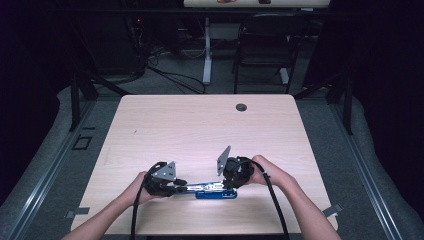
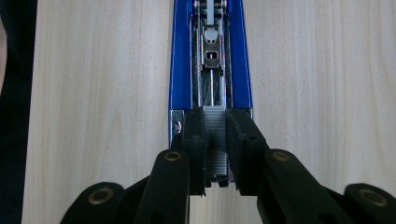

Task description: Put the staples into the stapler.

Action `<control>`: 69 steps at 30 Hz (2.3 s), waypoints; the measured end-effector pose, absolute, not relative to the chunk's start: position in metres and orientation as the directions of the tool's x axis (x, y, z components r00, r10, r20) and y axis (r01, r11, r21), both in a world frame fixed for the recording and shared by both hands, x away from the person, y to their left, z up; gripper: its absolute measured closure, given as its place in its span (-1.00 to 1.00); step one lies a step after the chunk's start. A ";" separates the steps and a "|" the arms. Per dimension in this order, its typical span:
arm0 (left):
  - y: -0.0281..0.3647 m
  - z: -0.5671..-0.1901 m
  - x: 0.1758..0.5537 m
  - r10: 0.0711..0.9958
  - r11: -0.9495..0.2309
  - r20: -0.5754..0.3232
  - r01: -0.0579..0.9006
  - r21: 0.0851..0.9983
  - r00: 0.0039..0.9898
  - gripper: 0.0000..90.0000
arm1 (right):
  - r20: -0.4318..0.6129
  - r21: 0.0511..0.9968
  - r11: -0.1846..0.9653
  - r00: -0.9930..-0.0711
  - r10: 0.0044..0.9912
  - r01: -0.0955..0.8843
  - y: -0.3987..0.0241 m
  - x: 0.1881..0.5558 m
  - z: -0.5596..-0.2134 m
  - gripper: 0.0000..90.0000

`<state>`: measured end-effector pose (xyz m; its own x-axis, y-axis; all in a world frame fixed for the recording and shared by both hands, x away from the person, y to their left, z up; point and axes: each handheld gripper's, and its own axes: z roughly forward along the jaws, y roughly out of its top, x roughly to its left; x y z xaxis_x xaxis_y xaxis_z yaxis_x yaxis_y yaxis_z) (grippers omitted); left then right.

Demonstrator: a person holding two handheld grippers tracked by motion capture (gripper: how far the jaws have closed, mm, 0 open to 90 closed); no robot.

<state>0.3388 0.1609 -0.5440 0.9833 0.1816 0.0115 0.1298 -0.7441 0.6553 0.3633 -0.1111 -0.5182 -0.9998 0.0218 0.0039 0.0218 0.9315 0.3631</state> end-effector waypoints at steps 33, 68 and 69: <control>0.160 -0.544 0.338 0.178 -0.749 0.022 0.121 0.651 0.984 0.66 | 0.008 0.437 0.885 -0.984 0.178 0.163 -0.105 0.356 -0.517 1.00; 0.161 -0.543 0.341 0.241 -0.739 0.010 0.177 0.650 0.970 0.32 | 0.028 0.478 0.825 -0.944 0.328 0.301 -0.131 0.350 -0.526 0.35; 0.162 -0.543 0.342 0.245 -0.736 0.006 0.182 0.652 0.970 0.30 | 0.028 0.479 0.822 -0.942 0.335 0.307 -0.131 0.350 -0.526 0.36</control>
<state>0.3415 0.1619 -0.5431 0.9696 0.2446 0.0061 0.1816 -0.7359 0.6522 0.3501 -0.1308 -0.5265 -0.9417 0.3353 0.0277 0.3069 0.8225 0.4789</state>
